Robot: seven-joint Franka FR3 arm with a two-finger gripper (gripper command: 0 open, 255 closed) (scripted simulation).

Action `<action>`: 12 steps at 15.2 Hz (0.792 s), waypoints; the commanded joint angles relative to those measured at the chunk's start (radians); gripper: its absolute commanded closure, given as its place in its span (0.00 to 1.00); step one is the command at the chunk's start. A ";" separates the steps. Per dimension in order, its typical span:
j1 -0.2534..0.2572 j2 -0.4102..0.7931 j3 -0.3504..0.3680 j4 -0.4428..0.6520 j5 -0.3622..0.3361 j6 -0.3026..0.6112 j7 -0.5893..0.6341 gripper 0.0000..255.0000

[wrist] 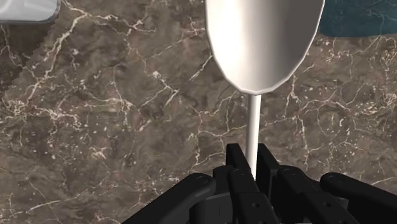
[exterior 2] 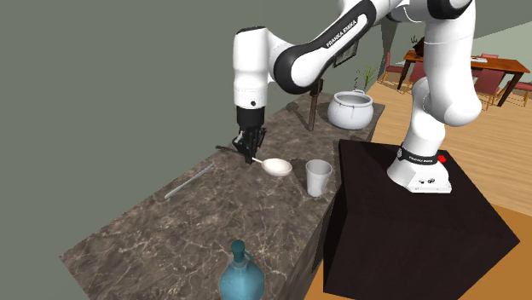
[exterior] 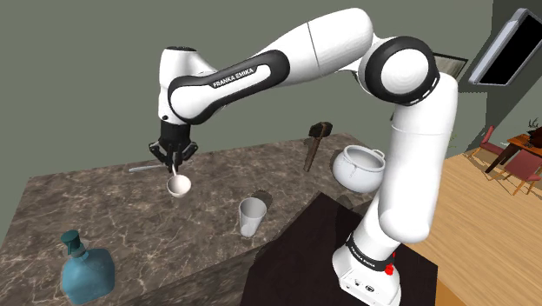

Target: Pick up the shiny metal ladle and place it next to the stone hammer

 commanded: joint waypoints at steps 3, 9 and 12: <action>-0.003 -0.023 0.003 0.026 0.008 -0.048 -0.002 1.00; -0.006 -0.053 0.007 0.070 0.018 -0.120 -0.004 1.00; -0.007 -0.065 0.009 0.095 0.022 -0.157 -0.004 1.00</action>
